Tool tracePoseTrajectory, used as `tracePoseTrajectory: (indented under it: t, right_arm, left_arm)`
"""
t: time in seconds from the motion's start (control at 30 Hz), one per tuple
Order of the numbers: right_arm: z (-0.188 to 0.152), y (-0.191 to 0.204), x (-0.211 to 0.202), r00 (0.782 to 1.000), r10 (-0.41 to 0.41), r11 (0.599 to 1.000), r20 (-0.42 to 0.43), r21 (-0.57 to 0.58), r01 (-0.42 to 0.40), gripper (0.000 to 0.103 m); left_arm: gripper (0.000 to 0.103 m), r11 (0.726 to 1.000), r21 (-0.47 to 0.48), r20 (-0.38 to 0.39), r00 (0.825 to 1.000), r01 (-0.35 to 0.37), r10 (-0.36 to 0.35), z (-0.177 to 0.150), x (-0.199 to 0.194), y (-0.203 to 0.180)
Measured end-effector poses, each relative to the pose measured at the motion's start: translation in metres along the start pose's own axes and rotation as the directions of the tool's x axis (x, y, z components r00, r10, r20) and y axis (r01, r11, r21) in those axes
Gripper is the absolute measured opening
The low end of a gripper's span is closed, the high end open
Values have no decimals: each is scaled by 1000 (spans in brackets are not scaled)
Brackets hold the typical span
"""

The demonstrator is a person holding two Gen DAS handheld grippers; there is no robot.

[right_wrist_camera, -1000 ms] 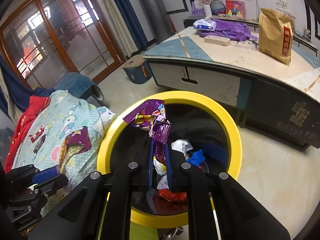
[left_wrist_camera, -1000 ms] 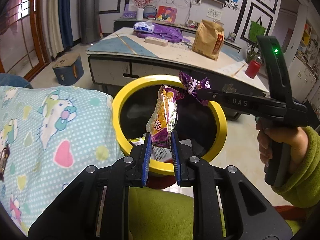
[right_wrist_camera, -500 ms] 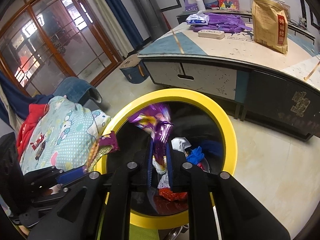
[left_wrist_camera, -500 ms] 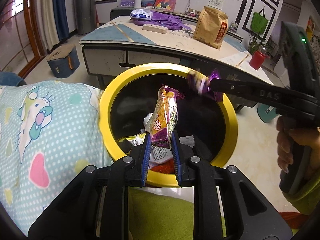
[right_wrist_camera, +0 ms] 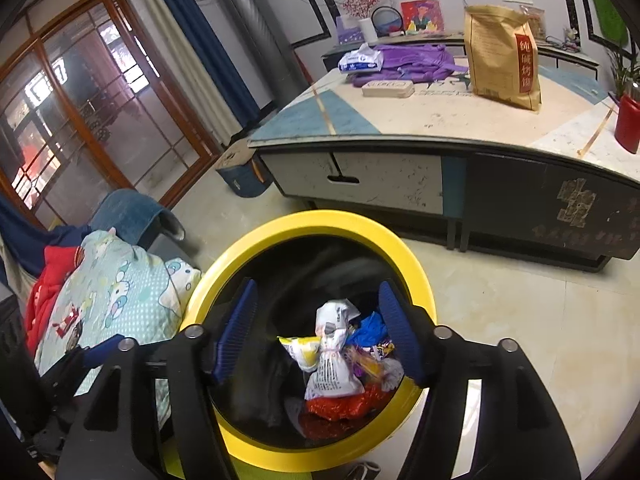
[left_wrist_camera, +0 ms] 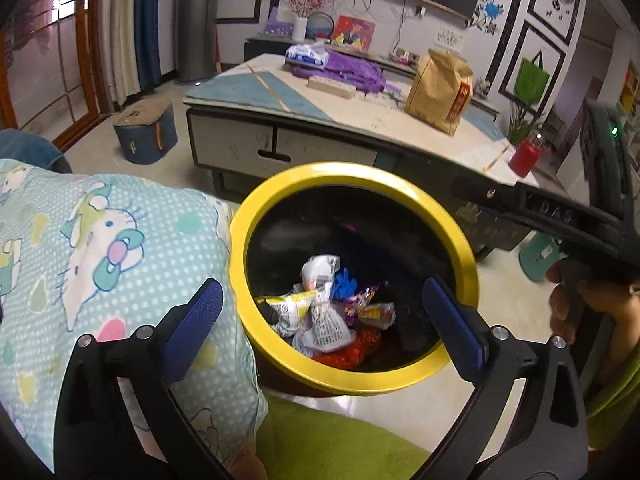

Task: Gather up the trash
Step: 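Move both open tools back from the bin toward the bed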

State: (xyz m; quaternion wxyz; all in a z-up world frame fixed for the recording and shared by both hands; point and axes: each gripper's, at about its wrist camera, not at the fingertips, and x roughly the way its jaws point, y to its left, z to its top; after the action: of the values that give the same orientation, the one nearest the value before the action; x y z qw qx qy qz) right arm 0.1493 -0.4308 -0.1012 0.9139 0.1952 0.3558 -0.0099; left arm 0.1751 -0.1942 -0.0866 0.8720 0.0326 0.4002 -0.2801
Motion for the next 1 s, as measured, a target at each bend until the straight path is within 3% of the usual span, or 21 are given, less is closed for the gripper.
tracePoseTrajectory:
  t: [0.5,0.57,0.87,1.0]
  right_arm:
    - [2,32,-19,997,14,996,79,-92,-7,65]
    - [1,40,-24,994,18,993,103,-114,-6,72]
    - [-8,88,-40,985,67,964,157,-266,-23,80]
    - [-15,110,-44,981,101,945,163,-324,-44,81]
  left_arm:
    - [92,992,-72,124,986,-99,108,-1,-51,27]
    - [92,990,-85,136,983,-115,126,-1,-59,33]
    - [92,970,-151,197,956,-188,216,-9,-93,63]
    - [92,957,-178,227,937,-229,267,-12,-109,77]
